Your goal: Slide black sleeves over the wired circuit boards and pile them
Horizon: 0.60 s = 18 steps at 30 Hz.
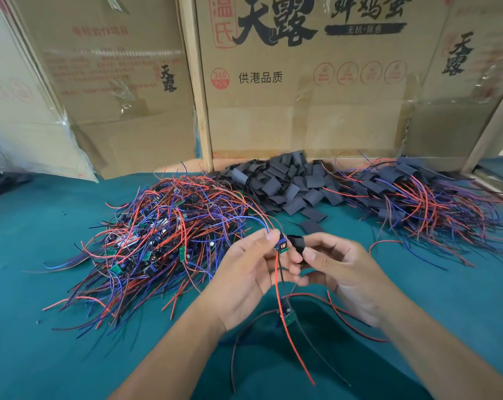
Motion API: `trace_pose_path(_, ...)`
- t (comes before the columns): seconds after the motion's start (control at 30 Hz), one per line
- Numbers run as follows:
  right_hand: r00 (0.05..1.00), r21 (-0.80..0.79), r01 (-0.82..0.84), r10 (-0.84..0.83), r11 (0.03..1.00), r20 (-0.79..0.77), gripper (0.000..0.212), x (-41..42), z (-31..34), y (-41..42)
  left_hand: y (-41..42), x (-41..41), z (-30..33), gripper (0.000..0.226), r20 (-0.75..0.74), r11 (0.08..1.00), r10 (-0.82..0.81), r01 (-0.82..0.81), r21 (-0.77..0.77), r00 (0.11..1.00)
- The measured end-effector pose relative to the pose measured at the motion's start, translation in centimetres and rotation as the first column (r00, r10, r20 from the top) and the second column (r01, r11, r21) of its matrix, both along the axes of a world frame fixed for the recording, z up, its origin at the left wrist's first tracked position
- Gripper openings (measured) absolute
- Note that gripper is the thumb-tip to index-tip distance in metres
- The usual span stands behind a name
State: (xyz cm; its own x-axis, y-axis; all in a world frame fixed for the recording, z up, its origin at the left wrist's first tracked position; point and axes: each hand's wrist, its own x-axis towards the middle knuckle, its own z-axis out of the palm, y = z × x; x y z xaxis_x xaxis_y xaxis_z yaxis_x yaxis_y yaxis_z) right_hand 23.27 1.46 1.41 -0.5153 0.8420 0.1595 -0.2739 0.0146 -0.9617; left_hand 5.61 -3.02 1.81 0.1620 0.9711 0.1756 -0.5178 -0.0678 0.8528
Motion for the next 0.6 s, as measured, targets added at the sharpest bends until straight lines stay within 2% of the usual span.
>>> trace_pose_path(0.1, 0.997, 0.005, 0.072, -0.072, 0.997, 0.027, 0.021, 0.7, 0.1, 0.5, 0.1, 0.0, 0.2, 0.019, -0.018, 0.993, 0.108, -0.108, -0.04, 0.994)
trace_pose_path(0.13, 0.984, 0.089, 0.125, -0.135, 0.988, 0.119, 0.015, 1.1, 0.2, 0.7, 0.3, -0.3, 0.4, 0.02, -0.002, 0.985, 0.163, -0.163, -0.053, 0.987)
trace_pose_path(0.2, 0.894, 0.327, 0.156, -0.274, 0.932, 0.353, 0.015, 2.0, 0.3, 1.5, 0.5, -1.2, 0.8, 0.02, 0.046, 0.962, 0.269, -0.266, -0.065, 0.962)
trace_pose_path(0.27, 0.855, 0.376, 0.136, -0.3, 0.917, 0.422, 0.016, 2.8, 0.3, 2.1, 0.8, -2.2, 1.2, 0.019, 0.075, 0.935, 0.351, -0.346, -0.072, 0.933)
trace_pose_path(0.33, 0.897, 0.273, 0.08, -0.189, 0.959, 0.4, 0.019, 3.5, 0.5, 2.2, 0.9, -3.2, 1.3, 0.014, 0.103, 0.915, 0.402, -0.394, -0.091, 0.91)
trace_pose_path(0.4, 0.927, 0.112, -0.031, -0.013, 0.993, 0.374, 0.031, 4.1, 0.5, 2.4, 1.0, -3.7, 1.3, 0.01, 0.134, 0.902, 0.428, -0.415, -0.115, 0.894)
trace_pose_path(0.5, 0.905, -0.099, -0.182, 0.206, 0.978, 0.372, 0.042, 4.6, 0.2, 2.5, 1.1, -4.2, 1.4, 0.012, 0.167, 0.891, 0.452, -0.432, -0.14, 0.876)
trace_pose_path(0.6, 0.883, -0.177, -0.25, 0.299, 0.952, 0.362, 0.04, 4.7, -0.2, 2.5, 1.2, -4.4, 1.4, 0.014, 0.212, 0.893, 0.448, -0.424, -0.152, 0.868)
